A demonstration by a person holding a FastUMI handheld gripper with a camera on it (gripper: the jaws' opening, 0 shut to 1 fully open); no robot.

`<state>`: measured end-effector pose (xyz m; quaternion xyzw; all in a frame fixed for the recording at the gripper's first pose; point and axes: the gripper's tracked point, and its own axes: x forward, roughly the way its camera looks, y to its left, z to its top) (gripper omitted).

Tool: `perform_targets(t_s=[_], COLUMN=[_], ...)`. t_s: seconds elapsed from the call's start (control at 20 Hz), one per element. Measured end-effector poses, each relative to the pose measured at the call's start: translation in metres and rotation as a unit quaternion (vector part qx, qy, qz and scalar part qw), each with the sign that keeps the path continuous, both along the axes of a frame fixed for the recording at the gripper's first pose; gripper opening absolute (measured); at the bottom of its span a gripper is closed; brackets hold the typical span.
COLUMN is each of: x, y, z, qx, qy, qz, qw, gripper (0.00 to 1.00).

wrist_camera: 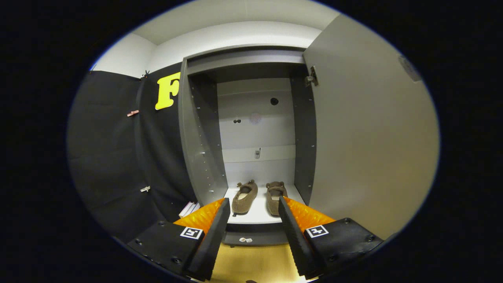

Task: Open the shoe cabinet door, grab the shoes and put them into the shoe cabinet, then close the shoe cabinet door.

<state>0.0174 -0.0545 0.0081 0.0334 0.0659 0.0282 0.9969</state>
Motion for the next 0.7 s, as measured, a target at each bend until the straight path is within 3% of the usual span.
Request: perform_targets(t_s=[0.45, 0.5, 0.7], x=[-0.140, -0.151, -0.190], y=[-0.048, -0.057, -0.100], z=[0.012, 0.012, 0.017], qx=[0.012, 0.012, 0.014], qy=[-0.007, -0.002, -0.001], qz=[0.063, 0.064, 0.048], qw=[0.998, 0.998, 0.999], gripper=[0.84, 0.88, 0.88])
